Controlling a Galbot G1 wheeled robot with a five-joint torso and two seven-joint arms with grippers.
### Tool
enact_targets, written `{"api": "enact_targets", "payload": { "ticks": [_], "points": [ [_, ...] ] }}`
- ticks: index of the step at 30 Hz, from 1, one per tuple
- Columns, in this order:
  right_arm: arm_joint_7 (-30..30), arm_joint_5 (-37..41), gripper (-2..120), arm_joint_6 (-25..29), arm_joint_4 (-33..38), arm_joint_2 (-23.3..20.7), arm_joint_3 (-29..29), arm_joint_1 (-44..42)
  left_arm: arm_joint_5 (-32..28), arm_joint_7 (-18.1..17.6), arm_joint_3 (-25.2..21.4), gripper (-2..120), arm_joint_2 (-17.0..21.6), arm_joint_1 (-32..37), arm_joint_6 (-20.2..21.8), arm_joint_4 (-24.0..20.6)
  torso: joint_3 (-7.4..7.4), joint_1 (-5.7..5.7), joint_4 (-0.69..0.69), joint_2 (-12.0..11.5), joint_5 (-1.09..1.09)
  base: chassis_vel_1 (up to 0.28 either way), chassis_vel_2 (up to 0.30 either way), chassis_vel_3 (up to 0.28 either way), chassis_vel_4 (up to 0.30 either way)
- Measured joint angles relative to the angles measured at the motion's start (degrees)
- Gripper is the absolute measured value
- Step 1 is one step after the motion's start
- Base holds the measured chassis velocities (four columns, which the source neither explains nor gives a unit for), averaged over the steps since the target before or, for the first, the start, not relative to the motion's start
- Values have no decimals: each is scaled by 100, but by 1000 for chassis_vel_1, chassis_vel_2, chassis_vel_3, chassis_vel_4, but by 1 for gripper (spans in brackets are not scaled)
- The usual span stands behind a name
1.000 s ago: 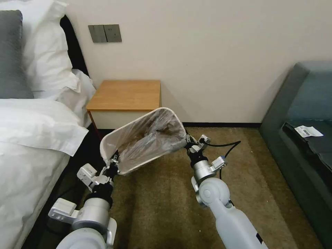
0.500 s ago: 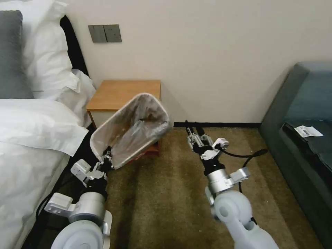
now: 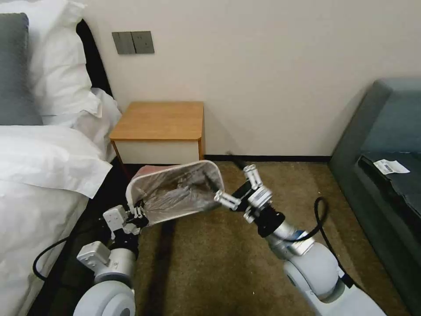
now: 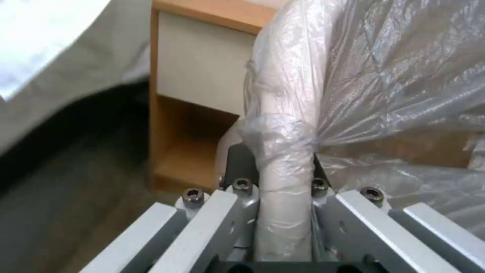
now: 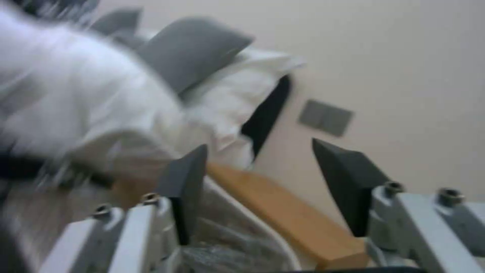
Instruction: Pick up the garbage bag from the table and place it over the trash can.
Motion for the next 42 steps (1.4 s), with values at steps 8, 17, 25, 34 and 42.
{"api": "enact_targets", "payload": {
  "ticks": [8,17,25,34,42],
  "points": [
    [-515,-108,25,-500,-85,-851,-437,730,1242,301,155,4,29,-53,-282,385,0,0,0,0,-1,0,0,0,0],
    [-383,999,0,-1513,-445,-1200,-1945,2039,1262,244,445,4,25,-197,-380,618,0,0,-1,0,-1,0,0,0,0],
    [-223,1201,0,-2250,-1251,-527,-3162,3222,1436,166,492,4,-123,-208,-352,714,0,0,0,0,-2,0,0,0,0],
    [-128,1136,0,-2638,-2032,21,-3942,3804,1712,151,560,4,-271,-148,-402,756,0,0,-1,0,-2,0,0,0,0],
    [-156,563,0,-2694,-2999,541,-4565,4439,1771,145,607,4,-282,-85,-404,677,1,0,-1,0,-1,0,0,0,0]
  ]
}}
